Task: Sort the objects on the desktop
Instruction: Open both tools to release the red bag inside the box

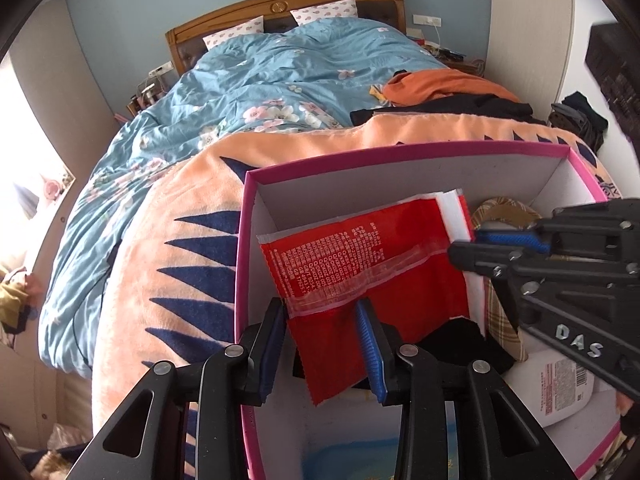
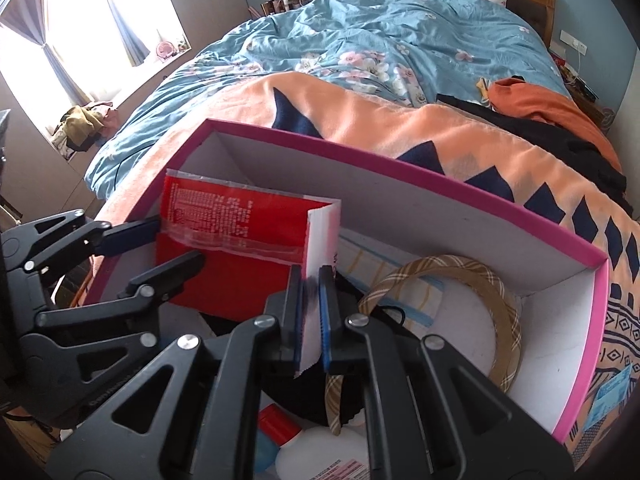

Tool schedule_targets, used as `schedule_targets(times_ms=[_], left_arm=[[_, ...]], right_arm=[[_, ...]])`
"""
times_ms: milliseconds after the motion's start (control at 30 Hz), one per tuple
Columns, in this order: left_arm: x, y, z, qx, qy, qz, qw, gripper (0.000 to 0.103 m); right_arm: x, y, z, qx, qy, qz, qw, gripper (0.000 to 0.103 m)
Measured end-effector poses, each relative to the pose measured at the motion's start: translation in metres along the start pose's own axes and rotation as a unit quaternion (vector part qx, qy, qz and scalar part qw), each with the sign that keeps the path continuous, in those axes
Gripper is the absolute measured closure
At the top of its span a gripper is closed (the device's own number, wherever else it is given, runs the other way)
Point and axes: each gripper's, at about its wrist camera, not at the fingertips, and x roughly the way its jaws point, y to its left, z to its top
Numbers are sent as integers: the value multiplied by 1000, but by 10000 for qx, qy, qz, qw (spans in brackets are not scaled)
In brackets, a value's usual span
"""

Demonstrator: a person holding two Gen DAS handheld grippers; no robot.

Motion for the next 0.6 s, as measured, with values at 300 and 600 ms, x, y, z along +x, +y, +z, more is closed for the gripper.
schedule_targets(times_ms=[300,600], left_arm=[[-20,1,-2,-108,-551,10,9984,43],[-53,8,-10,-198,-927,-105,9954,38]], right_arm=[[7,-10,0,139,77,-91,9998,91],[-25,-3,-8,-20,-279,41,9996,89]])
